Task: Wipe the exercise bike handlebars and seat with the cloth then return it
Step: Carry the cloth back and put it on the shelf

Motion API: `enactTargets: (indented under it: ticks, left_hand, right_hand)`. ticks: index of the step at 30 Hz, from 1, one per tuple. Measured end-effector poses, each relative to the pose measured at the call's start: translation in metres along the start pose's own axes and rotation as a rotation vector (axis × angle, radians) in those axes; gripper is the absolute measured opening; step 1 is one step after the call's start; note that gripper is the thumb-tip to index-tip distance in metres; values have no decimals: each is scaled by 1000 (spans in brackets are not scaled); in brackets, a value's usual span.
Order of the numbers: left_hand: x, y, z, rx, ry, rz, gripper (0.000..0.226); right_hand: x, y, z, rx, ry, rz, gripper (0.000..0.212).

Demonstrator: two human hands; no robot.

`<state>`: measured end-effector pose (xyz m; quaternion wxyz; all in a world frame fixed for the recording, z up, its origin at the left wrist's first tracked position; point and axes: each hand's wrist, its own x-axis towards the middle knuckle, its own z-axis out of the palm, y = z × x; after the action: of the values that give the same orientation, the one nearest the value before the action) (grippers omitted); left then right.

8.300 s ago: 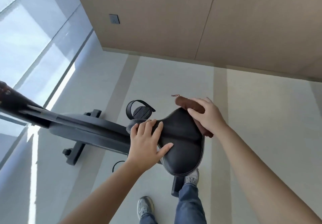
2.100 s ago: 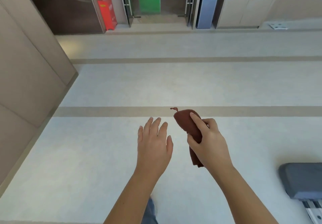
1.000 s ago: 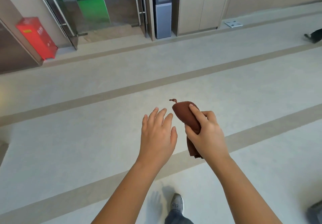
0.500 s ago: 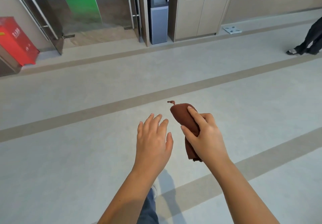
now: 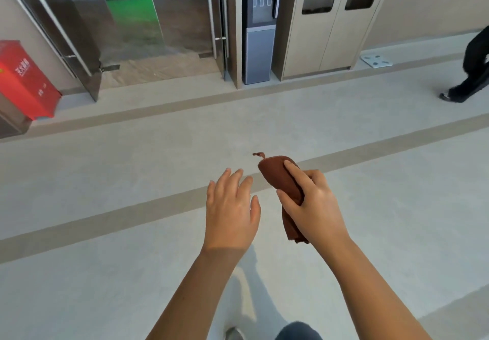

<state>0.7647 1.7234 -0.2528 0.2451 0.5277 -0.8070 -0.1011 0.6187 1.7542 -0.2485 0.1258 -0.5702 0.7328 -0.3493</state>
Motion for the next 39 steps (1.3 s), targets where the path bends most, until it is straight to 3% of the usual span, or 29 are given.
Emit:
enactTargets:
  ticks: [8,15,22,31,39]
  left_hand:
    - [159,-14,61,37,-3,103,33]
    - [339,20,116,-15,34,189,32]
    - [472,24,168,-17,-37,112,34]
    - [645,-18,226,43,-30,82,36]
    - [849,-86,248,18,6,24,42]
  right_hand:
    - [153,50,24,16,27,69,55]
    - [324,107,4,-10,48,99,54]
    - [470,147,2,-1,27,94,54]
    - [646,173,46,-81,32,58,55]
    - [857,148,99,-122,21,-23,56]
